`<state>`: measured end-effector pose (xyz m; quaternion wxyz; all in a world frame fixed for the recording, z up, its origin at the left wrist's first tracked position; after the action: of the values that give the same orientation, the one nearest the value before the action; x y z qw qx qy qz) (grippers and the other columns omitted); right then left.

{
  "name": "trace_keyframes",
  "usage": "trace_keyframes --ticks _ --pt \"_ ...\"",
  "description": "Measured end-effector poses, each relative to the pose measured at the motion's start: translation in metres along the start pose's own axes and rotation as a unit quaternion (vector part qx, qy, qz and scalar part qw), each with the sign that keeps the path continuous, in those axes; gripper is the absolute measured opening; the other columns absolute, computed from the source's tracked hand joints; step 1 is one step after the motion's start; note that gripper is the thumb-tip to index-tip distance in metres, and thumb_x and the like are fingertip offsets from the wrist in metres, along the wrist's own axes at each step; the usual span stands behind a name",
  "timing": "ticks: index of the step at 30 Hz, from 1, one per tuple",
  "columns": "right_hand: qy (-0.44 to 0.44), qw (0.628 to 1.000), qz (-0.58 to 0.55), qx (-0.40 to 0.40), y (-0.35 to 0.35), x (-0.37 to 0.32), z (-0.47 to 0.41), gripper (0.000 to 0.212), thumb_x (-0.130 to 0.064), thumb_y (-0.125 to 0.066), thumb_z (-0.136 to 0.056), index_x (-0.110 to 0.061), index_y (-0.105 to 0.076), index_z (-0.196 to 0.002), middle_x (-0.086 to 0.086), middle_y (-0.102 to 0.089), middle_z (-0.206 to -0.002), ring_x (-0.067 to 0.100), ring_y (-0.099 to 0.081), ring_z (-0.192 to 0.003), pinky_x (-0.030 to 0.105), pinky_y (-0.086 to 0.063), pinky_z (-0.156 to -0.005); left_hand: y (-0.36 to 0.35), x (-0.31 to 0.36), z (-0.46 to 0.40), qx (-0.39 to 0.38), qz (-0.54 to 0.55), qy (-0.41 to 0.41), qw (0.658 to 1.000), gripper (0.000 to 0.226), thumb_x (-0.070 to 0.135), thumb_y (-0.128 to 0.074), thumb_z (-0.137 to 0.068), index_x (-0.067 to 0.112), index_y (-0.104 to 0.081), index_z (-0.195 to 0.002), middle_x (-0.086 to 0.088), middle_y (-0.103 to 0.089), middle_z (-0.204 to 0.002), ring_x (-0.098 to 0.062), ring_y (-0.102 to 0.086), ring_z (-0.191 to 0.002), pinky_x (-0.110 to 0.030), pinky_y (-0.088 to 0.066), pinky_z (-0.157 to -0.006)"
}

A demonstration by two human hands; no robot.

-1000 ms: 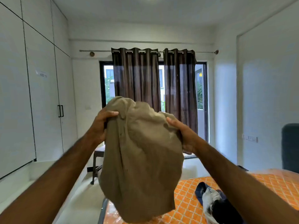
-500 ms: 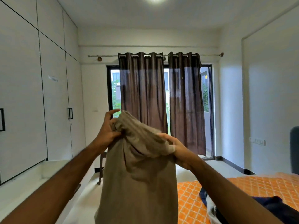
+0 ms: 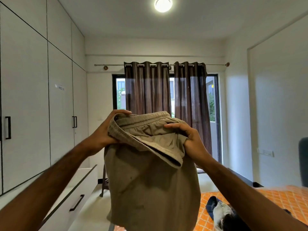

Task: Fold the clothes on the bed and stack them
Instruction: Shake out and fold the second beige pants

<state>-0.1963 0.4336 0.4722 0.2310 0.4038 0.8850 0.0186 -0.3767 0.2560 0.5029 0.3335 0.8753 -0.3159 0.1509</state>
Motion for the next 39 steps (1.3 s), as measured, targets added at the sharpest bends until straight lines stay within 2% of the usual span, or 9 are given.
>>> trace_keyframes --ticks 4,8,13,20,23,26,30,34,39 --pt "-0.159 0.981 -0.109 -0.033 -0.008 0.037 0.022 0.034 0.017 -0.048 -0.089 0.002 -0.072 -0.109 0.014 -0.071 -0.119 0.028 -0.068 -0.112 0.036 -0.056 -0.094 -0.006 0.009 -0.004 -0.027 -0.044 -0.022 0.998 0.058 0.058 -0.077 -0.076 0.013 -0.06 -0.11 -0.002 -0.067 -0.108 -0.021 -0.065 -0.104 -0.029 -0.055 -0.09" --pt "-0.249 0.955 -0.121 -0.108 -0.025 0.059 0.064 0.031 0.013 -0.063 -0.087 -0.001 -0.071 -0.114 0.012 -0.07 -0.12 0.032 -0.066 -0.112 0.038 -0.058 -0.092 -0.004 -0.016 -0.002 0.017 -0.067 -0.003 0.998 0.025 0.027 -0.077 -0.082 0.017 -0.063 -0.1 -0.006 -0.07 -0.104 -0.023 -0.068 -0.099 -0.036 -0.058 -0.088" --pt "-0.27 0.912 -0.107 -0.289 -0.055 0.053 0.1 0.047 -0.011 -0.071 -0.091 -0.021 -0.062 -0.136 -0.002 -0.055 -0.139 0.019 -0.055 -0.129 0.036 -0.049 -0.105 -0.005 -0.029 -0.001 0.056 -0.087 0.022 0.994 0.042 0.043 -0.075 -0.073 0.013 -0.062 -0.099 0.002 -0.069 -0.097 -0.017 -0.067 -0.091 -0.025 -0.055 -0.078" --pt "-0.168 0.977 0.012 -0.133 -0.057 0.049 0.087 0.049 -0.042 -0.077 -0.084 -0.044 -0.06 -0.129 -0.012 -0.04 -0.144 0.0 -0.046 -0.13 0.019 -0.049 -0.099 -0.009 -0.033 -0.013 0.104 -0.103 0.032 0.989 0.025 0.031 -0.071 -0.077 0.018 -0.058 -0.093 0.012 -0.066 -0.086 -0.007 -0.064 -0.08 -0.02 -0.048 -0.072" --pt "-0.156 0.986 -0.051 0.0 -0.046 0.047 0.079 0.044 -0.027 -0.075 -0.089 -0.027 -0.05 -0.126 -0.002 -0.057 -0.129 0.016 -0.065 -0.113 0.038 -0.059 -0.089 -0.012 -0.028 -0.018 0.087 -0.097 0.013 0.991 0.03 0.024 -0.073 -0.078 0.018 -0.057 -0.103 0.007 -0.066 -0.096 -0.013 -0.065 -0.09 -0.021 -0.053 -0.077" --pt "-0.178 0.97 -0.13 0.1 -0.036 0.042 0.067 0.054 -0.008 -0.072 -0.091 -0.023 -0.039 -0.131 0.007 -0.068 -0.114 0.02 -0.073 -0.099 0.03 -0.06 -0.081 -0.011 -0.028 -0.017 0.098 -0.073 0.001 0.993 0.035 0.014 -0.074 -0.078 0.02 -0.056 -0.107 0.003 -0.065 -0.102 -0.015 -0.064 -0.097 -0.02 -0.054 -0.081" --pt "-0.076 0.995 0.024 0.053 -0.049 0.006 0.048 0.041 -0.01 -0.065 -0.096 -0.03 -0.052 -0.13 -0.014 -0.066 -0.113 0.008 -0.068 -0.105 0.025 -0.057 -0.088 -0.011 -0.029 -0.016 0.119 -0.048 0.003 0.992 0.038 -0.004 -0.075 -0.082 0.015 -0.055 -0.108 0.002 -0.068 -0.106 -0.015 -0.067 -0.099 -0.024 -0.056 -0.085" --pt "0.019 0.986 0.165 -0.033 -0.08 -0.025 0.05 0.028 -0.009 -0.052 -0.098 -0.022 -0.065 -0.119 -0.004 -0.061 -0.111 0.005 -0.06 -0.103 0.025 -0.052 -0.091 -0.012 -0.028 -0.014 0.133 -0.066 0.002 0.989 0.036 -0.006 -0.074 -0.081 0.011 -0.055 -0.106 -0.001 -0.069 -0.103 -0.018 -0.069 -0.093 -0.032 -0.058 -0.082" --pt "-0.081 0.961 0.251 -0.082 -0.112 -0.02 0.063 0.046 -0.063 -0.052 -0.092 -0.032 -0.057 -0.126 -0.012 -0.05 -0.116 0.009 -0.057 -0.099 0.04 -0.056 -0.085 -0.01 -0.029 -0.007 0.239 -0.158 0.004 0.958 0.029 0.007 -0.077 -0.081 0.016 -0.054 -0.095 -0.004 -0.064 -0.086 -0.016 -0.062 -0.074 -0.026 -0.053 -0.066"
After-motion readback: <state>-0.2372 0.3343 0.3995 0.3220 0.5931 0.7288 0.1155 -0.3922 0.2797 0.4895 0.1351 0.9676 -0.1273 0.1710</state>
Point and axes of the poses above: each hand's wrist, its own z-axis away from the middle knuckle, its own y-axis out of the back of the hand, x = y × z, the point moved 10 cm from there along -z, towards the middle knuckle
